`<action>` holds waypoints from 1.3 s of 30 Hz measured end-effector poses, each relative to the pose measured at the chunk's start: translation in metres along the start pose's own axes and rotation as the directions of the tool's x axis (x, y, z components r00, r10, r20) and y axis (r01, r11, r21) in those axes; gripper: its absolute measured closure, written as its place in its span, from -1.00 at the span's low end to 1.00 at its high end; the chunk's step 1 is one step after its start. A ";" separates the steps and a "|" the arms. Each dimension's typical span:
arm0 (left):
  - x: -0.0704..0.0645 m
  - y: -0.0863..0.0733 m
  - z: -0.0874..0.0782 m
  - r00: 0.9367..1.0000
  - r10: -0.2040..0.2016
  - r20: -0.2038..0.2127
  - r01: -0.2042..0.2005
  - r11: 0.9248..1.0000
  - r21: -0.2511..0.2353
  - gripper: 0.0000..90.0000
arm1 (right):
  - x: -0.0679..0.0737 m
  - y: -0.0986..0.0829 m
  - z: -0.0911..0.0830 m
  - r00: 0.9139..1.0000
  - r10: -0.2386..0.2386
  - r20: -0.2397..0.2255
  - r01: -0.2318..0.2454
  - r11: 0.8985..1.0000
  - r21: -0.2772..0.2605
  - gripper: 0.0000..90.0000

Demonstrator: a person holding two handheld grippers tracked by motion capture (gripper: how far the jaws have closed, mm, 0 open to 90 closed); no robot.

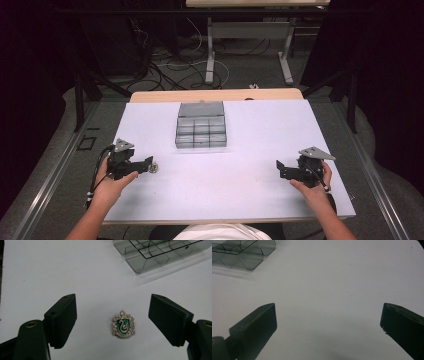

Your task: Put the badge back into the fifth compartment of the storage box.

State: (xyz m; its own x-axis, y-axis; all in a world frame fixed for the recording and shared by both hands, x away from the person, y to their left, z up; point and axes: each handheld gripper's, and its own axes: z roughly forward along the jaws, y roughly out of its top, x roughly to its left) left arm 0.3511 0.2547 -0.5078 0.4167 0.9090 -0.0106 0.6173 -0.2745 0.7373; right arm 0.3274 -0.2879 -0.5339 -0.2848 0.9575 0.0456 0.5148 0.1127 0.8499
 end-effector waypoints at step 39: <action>-0.016 0.002 0.044 0.992 -0.112 -0.051 0.118 0.982 0.148 -0.23 | -0.003 -0.001 0.003 1.000 0.016 -0.002 -0.016 1.000 0.012 -0.98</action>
State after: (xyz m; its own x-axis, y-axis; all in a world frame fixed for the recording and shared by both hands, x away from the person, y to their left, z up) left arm 0.3747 0.2255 -0.5357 0.3106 0.9488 -0.0584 0.7540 -0.2085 0.6230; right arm 0.3301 -0.2906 -0.5365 -0.2783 0.9586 0.0608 0.5292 0.1002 0.8425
